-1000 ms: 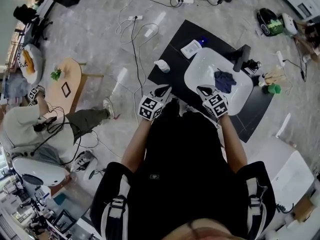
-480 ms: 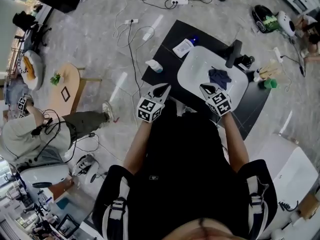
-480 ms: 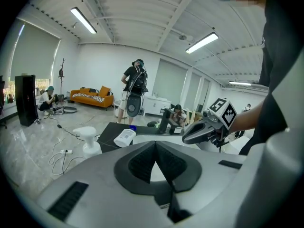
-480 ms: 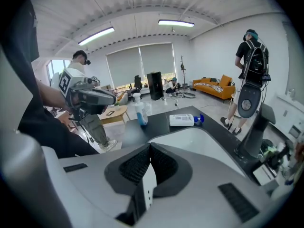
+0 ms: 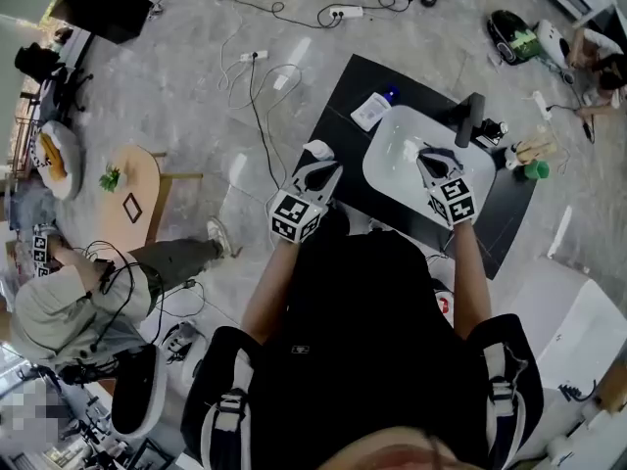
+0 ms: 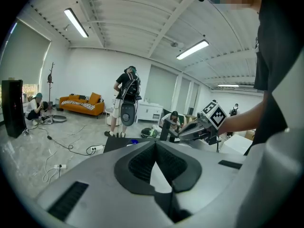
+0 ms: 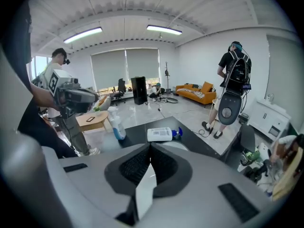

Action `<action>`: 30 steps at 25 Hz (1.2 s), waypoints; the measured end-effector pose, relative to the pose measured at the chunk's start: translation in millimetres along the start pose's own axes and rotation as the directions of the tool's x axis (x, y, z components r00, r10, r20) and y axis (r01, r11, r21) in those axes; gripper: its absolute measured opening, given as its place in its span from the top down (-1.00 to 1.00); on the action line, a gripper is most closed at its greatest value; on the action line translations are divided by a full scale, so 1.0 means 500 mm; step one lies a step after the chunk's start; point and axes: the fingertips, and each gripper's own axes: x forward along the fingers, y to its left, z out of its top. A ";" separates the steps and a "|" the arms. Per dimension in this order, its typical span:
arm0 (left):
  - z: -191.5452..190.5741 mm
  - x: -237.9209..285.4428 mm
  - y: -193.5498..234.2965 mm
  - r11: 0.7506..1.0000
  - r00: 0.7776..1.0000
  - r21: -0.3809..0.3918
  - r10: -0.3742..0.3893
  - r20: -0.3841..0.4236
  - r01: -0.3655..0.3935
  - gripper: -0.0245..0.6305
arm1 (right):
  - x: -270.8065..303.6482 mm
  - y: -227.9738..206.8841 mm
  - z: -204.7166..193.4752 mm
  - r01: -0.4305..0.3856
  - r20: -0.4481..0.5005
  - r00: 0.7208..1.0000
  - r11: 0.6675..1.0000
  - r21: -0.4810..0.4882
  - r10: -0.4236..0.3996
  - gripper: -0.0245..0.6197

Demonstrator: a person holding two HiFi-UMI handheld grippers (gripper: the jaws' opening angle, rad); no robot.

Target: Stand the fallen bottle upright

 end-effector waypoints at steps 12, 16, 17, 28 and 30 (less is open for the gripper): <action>0.026 -0.047 0.148 0.987 0.987 0.027 -0.158 -0.003 0.158 0.88 | 0.037 0.013 0.202 0.151 0.098 0.984 0.988 -0.005 -0.150 0.74; 0.027 -0.054 0.193 0.987 0.987 0.004 -0.162 0.008 0.162 0.88 | 0.021 0.010 0.280 0.159 0.201 0.967 0.987 0.007 -0.157 0.74; 0.027 -0.057 0.201 0.988 0.987 0.000 -0.157 0.012 0.157 0.88 | 0.020 0.008 0.291 0.163 0.200 0.967 0.987 -0.012 -0.157 0.74; 0.021 -0.063 0.240 0.998 0.999 -0.048 -0.037 0.011 0.038 0.88 | 0.121 -0.073 0.282 0.100 0.117 0.990 0.972 -0.211 -0.076 0.74; 0.028 -0.063 0.247 0.998 1.000 -0.056 -0.005 0.008 0.005 0.88 | 0.162 -0.101 0.251 0.078 0.081 0.995 0.974 -0.210 -0.063 0.74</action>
